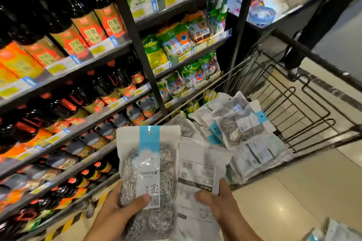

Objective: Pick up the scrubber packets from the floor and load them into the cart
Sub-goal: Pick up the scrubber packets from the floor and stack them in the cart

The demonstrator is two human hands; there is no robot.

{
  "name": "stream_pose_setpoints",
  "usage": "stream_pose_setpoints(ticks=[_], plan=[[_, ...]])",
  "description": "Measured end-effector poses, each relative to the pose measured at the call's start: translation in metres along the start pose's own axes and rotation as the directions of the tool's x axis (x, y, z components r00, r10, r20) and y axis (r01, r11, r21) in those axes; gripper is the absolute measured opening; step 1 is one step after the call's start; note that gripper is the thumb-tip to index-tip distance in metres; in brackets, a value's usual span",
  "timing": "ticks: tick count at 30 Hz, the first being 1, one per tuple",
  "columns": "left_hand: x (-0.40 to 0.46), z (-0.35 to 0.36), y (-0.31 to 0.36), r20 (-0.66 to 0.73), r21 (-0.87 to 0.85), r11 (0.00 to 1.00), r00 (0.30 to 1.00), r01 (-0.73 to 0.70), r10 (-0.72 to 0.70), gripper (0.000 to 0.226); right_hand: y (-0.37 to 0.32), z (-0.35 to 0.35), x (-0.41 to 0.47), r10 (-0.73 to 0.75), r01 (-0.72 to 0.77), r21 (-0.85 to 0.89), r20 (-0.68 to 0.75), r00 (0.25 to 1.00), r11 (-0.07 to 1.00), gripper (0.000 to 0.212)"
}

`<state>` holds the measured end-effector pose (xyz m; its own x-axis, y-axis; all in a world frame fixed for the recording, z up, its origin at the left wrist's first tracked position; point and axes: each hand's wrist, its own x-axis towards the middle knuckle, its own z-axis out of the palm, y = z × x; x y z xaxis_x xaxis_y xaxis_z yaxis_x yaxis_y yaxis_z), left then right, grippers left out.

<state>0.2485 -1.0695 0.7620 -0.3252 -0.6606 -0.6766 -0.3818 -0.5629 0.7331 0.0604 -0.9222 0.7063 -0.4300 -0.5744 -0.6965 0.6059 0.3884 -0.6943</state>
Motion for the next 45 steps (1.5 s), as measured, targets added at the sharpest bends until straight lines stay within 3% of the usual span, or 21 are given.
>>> stream_pose_setpoints(ticks=[5, 10, 13, 15, 19, 21, 24, 27, 30, 33, 35, 38, 41, 45], plan=[[0.056, -0.002, 0.016, 0.081, 0.072, 0.997, 0.997, -0.018, 0.012, 0.068, 0.012, 0.014, 0.027, 0.067, -0.062, 0.033, -0.15, 0.986, 0.998, 0.083], [0.125, 0.005, 0.036, 0.3, 0.26, 0.965, 0.953, -0.037, -0.045, 0.062, 0.02, 0.031, 0.037, 0.119, -0.052, 0.185, -0.373, 0.92, 0.981, 0.055], [0.169, 0.012, 0.051, 0.431, 0.369, 0.928, 0.895, -0.058, -0.116, 0.105, 0.034, 0.048, 0.041, 0.204, -0.067, 0.3, -0.456, 0.866, 0.952, 0.07], [0.194, 0.017, 0.063, 0.447, 0.477, 0.877, 0.875, -0.058, -0.185, 0.108, 0.04, 0.06, 0.043, 0.247, -0.029, 0.389, -0.524, 0.815, 0.921, 0.074], [0.233, 0.031, 0.075, 0.574, 0.596, 0.779, 0.783, -0.196, -0.242, 0.103, 0.05, 0.078, 0.047, 0.321, 0.035, 0.474, -0.648, 0.691, 0.88, 0.037], [0.244, 0.043, 0.071, 0.603, 0.625, 0.743, 0.753, -0.241, -0.263, 0.103, 0.057, 0.079, 0.051, 0.339, 0.047, 0.478, -0.686, 0.644, 0.877, 0.037], [0.249, 0.051, 0.064, 0.603, 0.653, 0.725, 0.729, -0.218, -0.324, 0.101, 0.064, 0.079, 0.062, 0.387, 0.026, 0.516, -0.673, 0.63, 0.856, 0.049], [0.264, 0.052, 0.053, 0.572, 0.688, 0.695, 0.746, -0.21, -0.341, 0.111, 0.07, 0.078, 0.076, 0.393, 0.046, 0.533, -0.676, 0.624, 0.845, 0.05], [0.296, 0.044, 0.039, 0.592, 0.694, 0.655, 0.755, -0.299, -0.283, 0.131, 0.079, 0.079, 0.093, 0.366, 0.06, 0.519, -0.675, 0.641, 0.852, 0.057], [0.313, 0.043, 0.037, 0.555, 0.746, 0.599, 0.77, -0.292, -0.315, 0.112, 0.082, 0.082, 0.104, 0.375, 0.061, 0.517, -0.694, 0.615, 0.854, 0.059], [0.296, 0.054, 0.043, 0.572, 0.775, 0.534, 0.735, -0.338, -0.364, 0.096, 0.081, 0.083, 0.106, 0.394, 0.031, 0.497, -0.722, 0.569, 0.867, 0.056], [0.288, 0.059, 0.039, 0.633, 0.748, 0.498, 0.697, -0.439, -0.337, 0.09, 0.074, 0.09, 0.109, 0.374, -0.04, 0.413, -0.775, 0.51, 0.91, 0.049], [0.29, 0.061, 0.037, 0.657, 0.74, 0.412, 0.701, -0.531, -0.278, 0.091, 0.068, 0.098, 0.112, 0.321, -0.082, 0.317, -0.847, 0.425, 0.945, 0.037], [0.298, 0.055, 0.041, 0.663, 0.734, 0.41, 0.703, -0.541, -0.258, 0.092, 0.071, 0.098, 0.114, 0.291, -0.042, 0.298, -0.874, 0.389, 0.954, 0.031]])
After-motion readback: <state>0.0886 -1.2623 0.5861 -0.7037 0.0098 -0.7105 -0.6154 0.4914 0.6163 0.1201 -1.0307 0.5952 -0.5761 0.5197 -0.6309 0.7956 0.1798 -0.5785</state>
